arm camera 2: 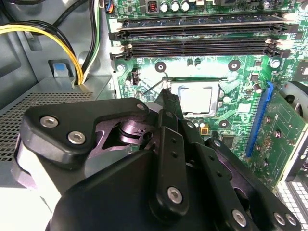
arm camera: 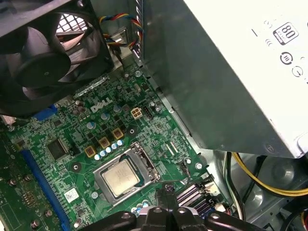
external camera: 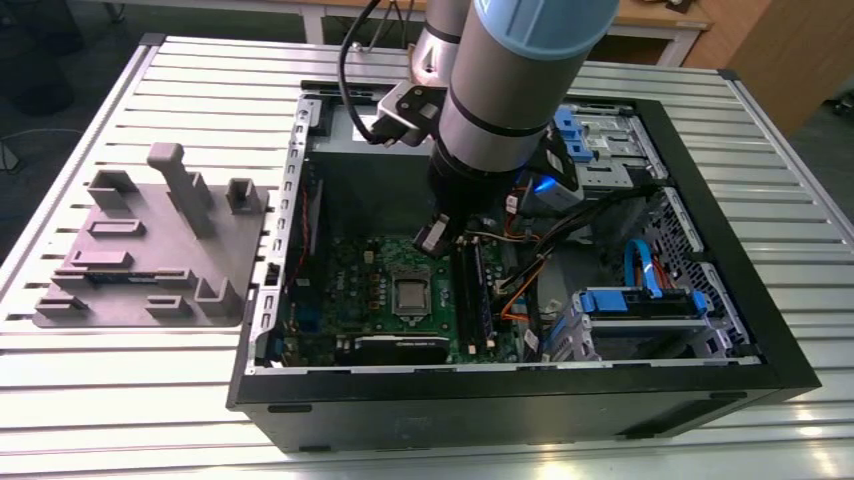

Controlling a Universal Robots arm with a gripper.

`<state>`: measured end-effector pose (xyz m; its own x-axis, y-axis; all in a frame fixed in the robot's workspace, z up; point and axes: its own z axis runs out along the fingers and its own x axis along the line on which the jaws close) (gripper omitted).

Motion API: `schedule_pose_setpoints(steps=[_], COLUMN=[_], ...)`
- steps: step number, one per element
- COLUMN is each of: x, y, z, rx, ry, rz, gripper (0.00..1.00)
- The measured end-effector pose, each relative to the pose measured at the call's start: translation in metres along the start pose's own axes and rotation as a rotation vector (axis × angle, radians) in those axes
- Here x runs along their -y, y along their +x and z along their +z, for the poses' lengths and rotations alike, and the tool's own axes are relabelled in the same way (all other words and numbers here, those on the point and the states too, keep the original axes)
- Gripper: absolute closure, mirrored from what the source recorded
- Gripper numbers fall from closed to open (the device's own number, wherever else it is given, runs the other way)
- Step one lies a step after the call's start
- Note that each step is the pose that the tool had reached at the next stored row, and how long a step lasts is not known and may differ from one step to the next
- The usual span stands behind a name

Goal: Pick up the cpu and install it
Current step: 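Close the cpu cover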

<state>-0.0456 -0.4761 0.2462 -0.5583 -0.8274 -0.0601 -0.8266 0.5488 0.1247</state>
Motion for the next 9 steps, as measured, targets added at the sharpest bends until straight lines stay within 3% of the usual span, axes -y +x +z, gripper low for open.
schedule_pose_setpoints(steps=[9], x=[0.0004], y=[0.0037], z=[-0.0003], rx=[-0.0004], ry=[0.0002], rz=[0.000], gripper=[0.90])
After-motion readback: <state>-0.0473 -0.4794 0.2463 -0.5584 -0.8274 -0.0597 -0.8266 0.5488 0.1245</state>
